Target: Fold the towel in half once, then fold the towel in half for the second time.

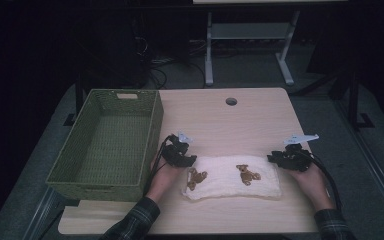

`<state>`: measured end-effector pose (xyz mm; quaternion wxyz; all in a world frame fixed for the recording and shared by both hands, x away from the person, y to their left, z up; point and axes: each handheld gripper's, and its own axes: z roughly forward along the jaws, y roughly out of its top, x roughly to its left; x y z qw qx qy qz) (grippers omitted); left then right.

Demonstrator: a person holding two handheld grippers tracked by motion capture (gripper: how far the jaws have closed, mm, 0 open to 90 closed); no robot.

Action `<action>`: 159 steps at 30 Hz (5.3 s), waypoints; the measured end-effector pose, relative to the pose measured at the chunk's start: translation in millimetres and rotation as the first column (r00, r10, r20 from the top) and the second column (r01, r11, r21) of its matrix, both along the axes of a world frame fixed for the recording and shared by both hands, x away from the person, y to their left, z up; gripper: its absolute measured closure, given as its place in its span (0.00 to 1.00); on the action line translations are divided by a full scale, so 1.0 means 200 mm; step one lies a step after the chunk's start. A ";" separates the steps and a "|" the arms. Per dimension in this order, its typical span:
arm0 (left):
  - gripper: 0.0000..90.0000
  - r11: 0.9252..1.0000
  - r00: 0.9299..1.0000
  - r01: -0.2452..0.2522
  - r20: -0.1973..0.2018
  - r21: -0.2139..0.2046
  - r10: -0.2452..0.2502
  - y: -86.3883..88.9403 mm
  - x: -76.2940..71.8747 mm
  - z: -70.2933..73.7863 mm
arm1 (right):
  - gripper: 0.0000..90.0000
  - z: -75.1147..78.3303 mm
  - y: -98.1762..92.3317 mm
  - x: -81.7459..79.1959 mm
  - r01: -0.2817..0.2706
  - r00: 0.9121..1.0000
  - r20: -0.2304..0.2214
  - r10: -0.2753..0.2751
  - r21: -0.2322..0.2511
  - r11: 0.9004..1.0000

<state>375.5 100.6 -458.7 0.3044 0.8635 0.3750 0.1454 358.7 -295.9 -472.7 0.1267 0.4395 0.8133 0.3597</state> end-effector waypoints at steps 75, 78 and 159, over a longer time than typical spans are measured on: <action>0.97 0.985 0.987 0.160 0.043 -0.061 -0.157 0.03 -0.40 0.16 | 0.97 0.10 -0.10 -0.34 -0.103 0.991 0.088 0.097 0.067 0.992; 0.97 0.985 0.987 0.161 0.027 -0.057 -0.159 0.03 -0.42 0.14 | 0.97 0.10 -0.10 -0.36 -0.108 0.991 0.082 0.102 0.066 0.992; 0.94 0.876 0.869 0.469 -0.118 -0.108 -0.480 -0.36 -0.14 0.06 | 0.92 0.03 -0.03 -0.24 -0.113 0.994 -0.007 0.114 0.011 0.993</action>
